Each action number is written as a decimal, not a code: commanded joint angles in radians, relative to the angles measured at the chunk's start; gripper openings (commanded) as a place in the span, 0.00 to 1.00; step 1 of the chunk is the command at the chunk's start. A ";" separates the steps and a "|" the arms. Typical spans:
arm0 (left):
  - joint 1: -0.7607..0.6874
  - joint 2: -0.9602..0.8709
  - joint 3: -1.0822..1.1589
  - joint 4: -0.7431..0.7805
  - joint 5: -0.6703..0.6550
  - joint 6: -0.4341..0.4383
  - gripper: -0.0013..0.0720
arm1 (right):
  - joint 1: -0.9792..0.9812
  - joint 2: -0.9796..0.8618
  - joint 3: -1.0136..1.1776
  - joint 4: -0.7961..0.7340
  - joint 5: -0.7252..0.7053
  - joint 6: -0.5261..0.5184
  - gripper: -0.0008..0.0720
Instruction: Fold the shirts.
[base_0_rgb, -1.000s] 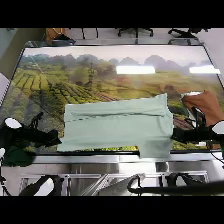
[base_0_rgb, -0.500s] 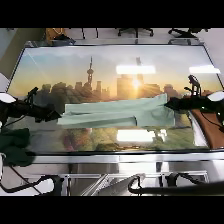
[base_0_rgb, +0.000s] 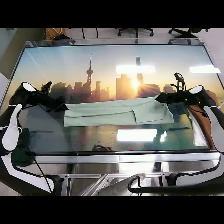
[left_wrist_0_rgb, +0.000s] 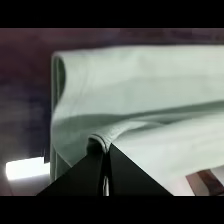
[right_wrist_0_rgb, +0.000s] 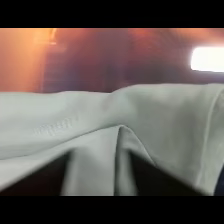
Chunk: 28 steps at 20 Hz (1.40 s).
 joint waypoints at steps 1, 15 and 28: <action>-0.005 -0.027 0.067 -0.020 -0.011 -0.005 0.67 | -0.019 0.030 0.012 -0.012 0.024 -0.005 0.98; -0.059 -0.027 0.293 -0.020 -0.230 -0.061 0.96 | -0.212 -0.129 0.015 0.035 0.288 -0.010 0.98; -0.440 -0.059 0.381 -0.018 -0.049 -0.083 0.03 | -0.184 -0.120 0.110 0.165 0.462 -0.104 0.04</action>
